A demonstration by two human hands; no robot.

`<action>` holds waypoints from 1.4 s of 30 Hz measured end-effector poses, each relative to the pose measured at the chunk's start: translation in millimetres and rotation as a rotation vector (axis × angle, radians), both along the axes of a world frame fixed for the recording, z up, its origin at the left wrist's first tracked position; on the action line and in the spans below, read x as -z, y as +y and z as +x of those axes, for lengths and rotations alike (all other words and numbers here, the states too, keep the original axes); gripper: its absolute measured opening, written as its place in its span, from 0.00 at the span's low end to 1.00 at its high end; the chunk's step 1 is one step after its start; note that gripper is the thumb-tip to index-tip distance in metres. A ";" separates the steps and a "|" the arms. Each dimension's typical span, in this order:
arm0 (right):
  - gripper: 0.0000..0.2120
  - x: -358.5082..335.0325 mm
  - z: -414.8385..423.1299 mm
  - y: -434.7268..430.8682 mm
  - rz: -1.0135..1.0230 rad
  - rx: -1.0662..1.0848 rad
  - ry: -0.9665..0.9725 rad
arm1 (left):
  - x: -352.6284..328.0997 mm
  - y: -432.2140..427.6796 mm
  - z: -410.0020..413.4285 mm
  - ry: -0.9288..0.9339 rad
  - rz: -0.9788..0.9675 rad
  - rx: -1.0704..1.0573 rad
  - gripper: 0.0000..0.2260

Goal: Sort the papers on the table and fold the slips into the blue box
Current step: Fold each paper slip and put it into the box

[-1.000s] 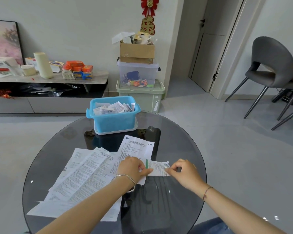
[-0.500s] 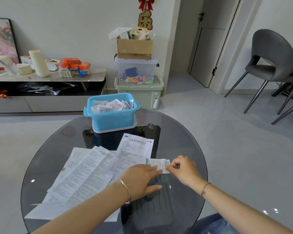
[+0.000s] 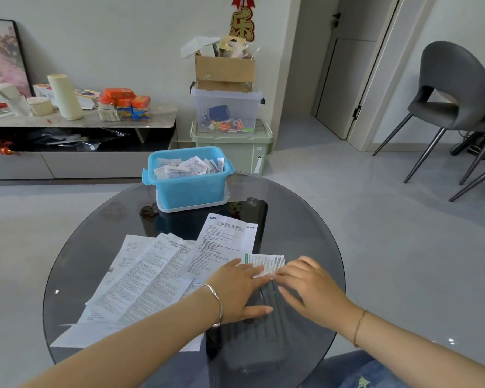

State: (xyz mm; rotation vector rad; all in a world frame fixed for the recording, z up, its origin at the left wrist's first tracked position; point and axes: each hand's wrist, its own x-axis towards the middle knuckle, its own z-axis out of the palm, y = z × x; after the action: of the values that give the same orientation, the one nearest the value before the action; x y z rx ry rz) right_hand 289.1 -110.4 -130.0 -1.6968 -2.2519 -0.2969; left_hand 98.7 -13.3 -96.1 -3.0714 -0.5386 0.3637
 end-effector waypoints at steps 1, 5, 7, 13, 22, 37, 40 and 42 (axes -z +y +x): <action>0.14 0.4 0.3 -1.1 0.005 0.000 -0.009 | -0.5 -0.2 -1.0 -0.001 -0.016 -0.007 0.32; 0.13 -0.9 4.0 -2.4 0.036 -0.010 -0.029 | -5.8 7.6 -10.6 0.015 -0.014 0.001 0.32; 0.13 -3.1 4.0 -3.8 0.046 0.001 -0.026 | -6.9 11.4 -16.3 0.021 -0.004 0.011 0.31; 0.18 -6.3 5.6 -6.1 0.035 0.086 -0.007 | -4.6 10.0 -25.3 -0.023 -0.050 -0.011 0.29; 0.16 -11.9 12.7 -11.0 0.065 0.129 0.022 | -2.8 9.3 -29.4 -0.067 -0.081 -0.026 0.27; 0.29 -4.5 9.0 -2.8 0.056 -0.036 -0.073 | -1.2 10.9 -35.1 -0.078 -0.105 -0.050 0.26; 0.29 -7.5 11.1 0.5 0.077 -0.015 -0.037 | 0.0 12.1 -36.6 -0.077 -0.116 -0.068 0.26; 0.23 -10.9 8.8 7.2 0.041 0.005 -0.030 | 1.0 13.8 -36.1 -0.091 -0.125 -0.090 0.25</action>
State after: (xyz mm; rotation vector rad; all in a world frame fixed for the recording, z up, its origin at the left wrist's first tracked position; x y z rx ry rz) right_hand 297.9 -103.2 -119.2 -1.6877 -2.2474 -0.3700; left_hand 62.5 0.5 -97.2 -3.2046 -0.6843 0.2696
